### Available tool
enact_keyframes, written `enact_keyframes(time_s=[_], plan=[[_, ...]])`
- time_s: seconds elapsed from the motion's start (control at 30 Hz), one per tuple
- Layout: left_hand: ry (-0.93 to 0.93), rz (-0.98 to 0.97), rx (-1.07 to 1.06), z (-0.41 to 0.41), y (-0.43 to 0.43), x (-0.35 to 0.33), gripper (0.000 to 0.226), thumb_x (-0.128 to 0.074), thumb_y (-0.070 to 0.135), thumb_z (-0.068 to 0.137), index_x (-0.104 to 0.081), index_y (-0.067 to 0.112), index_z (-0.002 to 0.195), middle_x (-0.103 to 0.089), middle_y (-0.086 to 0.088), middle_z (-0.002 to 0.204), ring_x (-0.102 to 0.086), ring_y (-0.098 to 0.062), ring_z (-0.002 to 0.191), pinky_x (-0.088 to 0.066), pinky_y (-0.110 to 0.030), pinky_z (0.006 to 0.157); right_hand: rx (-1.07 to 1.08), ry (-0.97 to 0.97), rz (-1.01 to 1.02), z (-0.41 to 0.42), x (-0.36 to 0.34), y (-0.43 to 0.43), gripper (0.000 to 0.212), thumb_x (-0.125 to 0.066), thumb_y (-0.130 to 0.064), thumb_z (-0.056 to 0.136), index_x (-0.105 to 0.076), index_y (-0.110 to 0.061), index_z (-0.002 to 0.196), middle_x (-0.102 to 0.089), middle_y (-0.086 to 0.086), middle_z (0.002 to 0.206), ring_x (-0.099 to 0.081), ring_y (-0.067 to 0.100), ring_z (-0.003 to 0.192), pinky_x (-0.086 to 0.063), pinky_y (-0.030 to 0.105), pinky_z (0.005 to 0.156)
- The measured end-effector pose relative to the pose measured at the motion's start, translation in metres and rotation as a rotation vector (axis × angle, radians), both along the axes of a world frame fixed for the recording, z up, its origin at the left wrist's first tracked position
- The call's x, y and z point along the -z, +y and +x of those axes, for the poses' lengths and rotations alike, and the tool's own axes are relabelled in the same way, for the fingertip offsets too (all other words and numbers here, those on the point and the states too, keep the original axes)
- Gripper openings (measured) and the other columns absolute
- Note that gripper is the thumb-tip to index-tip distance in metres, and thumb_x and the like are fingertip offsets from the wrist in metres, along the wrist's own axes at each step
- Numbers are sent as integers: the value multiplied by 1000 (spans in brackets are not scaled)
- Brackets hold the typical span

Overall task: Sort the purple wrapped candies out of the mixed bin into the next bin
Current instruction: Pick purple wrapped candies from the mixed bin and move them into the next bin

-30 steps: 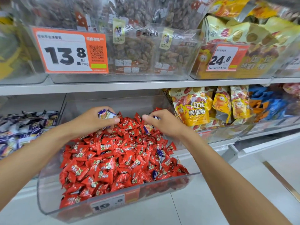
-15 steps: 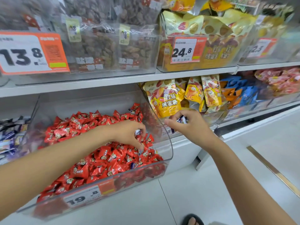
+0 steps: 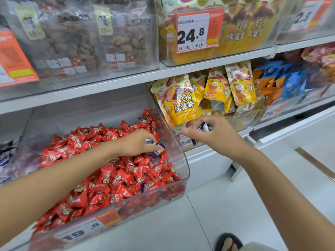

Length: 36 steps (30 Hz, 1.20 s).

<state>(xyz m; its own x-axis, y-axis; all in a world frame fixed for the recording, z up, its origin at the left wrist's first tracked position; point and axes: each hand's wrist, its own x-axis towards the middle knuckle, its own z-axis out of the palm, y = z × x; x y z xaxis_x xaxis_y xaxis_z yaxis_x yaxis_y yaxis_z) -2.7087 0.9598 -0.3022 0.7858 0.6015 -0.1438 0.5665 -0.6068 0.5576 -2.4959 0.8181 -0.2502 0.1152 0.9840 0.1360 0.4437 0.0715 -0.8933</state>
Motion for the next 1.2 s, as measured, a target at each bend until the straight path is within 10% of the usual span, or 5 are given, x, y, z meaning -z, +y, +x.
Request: enact_keyframes(time_s=[0.33, 0.53, 0.8, 0.97, 1.2], plan=[[-163, -486, -242, -33, -21, -39, 25, -53, 23, 99, -66, 36, 115, -41, -4, 61, -35, -9, 52, -41, -19, 51, -24, 30, -24, -8, -1, 1, 37, -73, -28, 85, -63, 5, 71, -61, -10, 58, -55, -6, 59, -37, 5, 61], [-97, -582, -135, -42, -36, -35, 9, -68, 19, 88, -63, 13, 92, -73, -7, 93, -69, -9, 79, -51, -21, 58, -24, 3, -50, -14, 2, 1, 38, -75, -36, 81, -64, -1, 69, -63, -9, 63, -52, -2, 62, -37, 12, 64], [230, -352, 198, -30, -29, -17, 25, -81, 26, 77, -73, 27, 101, -62, 32, 96, -55, 16, 91, -35, -6, 84, -26, -28, -144, -19, 5, 1, 35, -74, -39, 80, -65, -7, 67, -66, -10, 64, -57, -7, 65, -36, 21, 72], [423, -243, 356, -16, -28, -7, 34, -83, 31, 73, -73, 23, 105, -53, 27, 91, -46, 22, 80, -27, 6, 66, -37, -47, -117, -20, 4, 2, 34, -74, -41, 77, -63, -13, 63, -64, -5, 64, -54, 9, 67, -43, 31, 75], [122, -385, 100, -28, -15, -16, 18, -78, 25, 80, -64, 15, 83, -58, 16, 77, -52, 5, 66, -39, -8, 64, -18, -38, -114, -22, 0, 0, 34, -73, -38, 79, -62, -12, 61, -63, -8, 60, -52, 1, 61, -40, 15, 66]])
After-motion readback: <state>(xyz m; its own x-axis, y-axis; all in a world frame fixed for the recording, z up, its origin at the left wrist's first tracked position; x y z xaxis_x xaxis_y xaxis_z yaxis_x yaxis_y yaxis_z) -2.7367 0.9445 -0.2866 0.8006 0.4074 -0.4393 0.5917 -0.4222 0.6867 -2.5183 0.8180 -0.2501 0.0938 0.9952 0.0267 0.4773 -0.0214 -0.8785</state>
